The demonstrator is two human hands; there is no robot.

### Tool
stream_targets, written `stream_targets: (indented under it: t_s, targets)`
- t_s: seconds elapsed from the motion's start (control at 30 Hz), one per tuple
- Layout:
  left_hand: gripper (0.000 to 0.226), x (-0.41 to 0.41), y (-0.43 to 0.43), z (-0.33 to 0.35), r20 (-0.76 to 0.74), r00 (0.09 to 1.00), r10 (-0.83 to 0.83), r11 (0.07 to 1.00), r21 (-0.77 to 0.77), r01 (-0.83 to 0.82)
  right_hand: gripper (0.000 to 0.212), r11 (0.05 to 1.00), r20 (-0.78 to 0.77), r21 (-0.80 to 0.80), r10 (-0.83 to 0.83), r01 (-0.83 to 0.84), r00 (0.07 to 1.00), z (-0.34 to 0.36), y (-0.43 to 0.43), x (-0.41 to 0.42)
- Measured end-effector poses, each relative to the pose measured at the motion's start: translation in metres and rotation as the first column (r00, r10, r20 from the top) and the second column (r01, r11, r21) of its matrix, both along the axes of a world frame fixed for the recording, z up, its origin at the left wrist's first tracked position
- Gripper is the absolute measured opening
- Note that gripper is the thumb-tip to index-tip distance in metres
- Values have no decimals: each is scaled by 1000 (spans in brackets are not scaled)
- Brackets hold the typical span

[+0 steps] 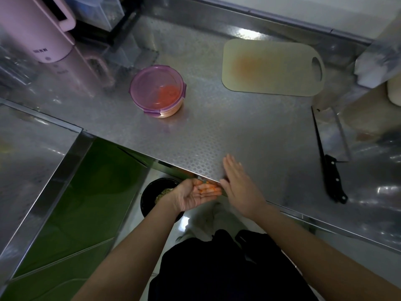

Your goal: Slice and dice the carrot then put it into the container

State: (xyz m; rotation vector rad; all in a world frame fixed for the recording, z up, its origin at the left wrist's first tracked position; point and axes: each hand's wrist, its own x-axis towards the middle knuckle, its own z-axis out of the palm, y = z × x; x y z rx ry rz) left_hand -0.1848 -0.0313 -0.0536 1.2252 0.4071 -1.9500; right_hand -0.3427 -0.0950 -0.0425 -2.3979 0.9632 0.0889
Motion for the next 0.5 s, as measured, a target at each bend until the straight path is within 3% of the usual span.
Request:
stream_targets:
  t_s: [0.07, 0.13, 0.2, 0.3, 0.37, 0.5]
  targets:
    - [47, 1, 2, -3, 24, 1000, 12, 1000, 0, -12, 83, 987, 4, 13, 162, -162, 987, -1, 10, 4]
    - [40, 3, 4, -5, 84, 996, -24, 1000, 11, 23, 74, 923, 72, 51, 378, -381, 923, -1, 25, 7]
    - [36, 4, 5, -5, 101, 994, -51, 999, 13, 50, 69, 871, 100, 122, 466, -476, 879, 5, 31, 5]
    - [46, 2, 5, -3, 83, 996, 16, 1000, -4, -16, 65, 938, 119, 63, 331, -340, 936, 7, 18, 8]
    - [55, 2, 7, -1, 25, 998, 59, 998, -11, -59, 66, 966, 36, 16, 256, -257, 966, 6, 7, 9]
    - [59, 7, 11, 2, 49, 997, 63, 998, 0, -63, 63, 960, 38, 85, 264, -267, 964, 6, 6, 10]
